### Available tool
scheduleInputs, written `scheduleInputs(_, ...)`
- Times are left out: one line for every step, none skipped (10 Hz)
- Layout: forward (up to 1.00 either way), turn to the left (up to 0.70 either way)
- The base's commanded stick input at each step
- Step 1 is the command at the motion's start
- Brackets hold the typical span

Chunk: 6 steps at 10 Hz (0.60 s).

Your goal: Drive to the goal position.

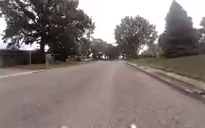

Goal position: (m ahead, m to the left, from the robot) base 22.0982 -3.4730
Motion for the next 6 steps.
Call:
scheduleInputs(0.5,0.0)
scheduleInputs(0.5,0.0)
scheduleInputs(0.5,0.0)
scheduleInputs(0.5,0.0)
scheduleInputs(0.5,0.0)
scheduleInputs(0.5,0.0)
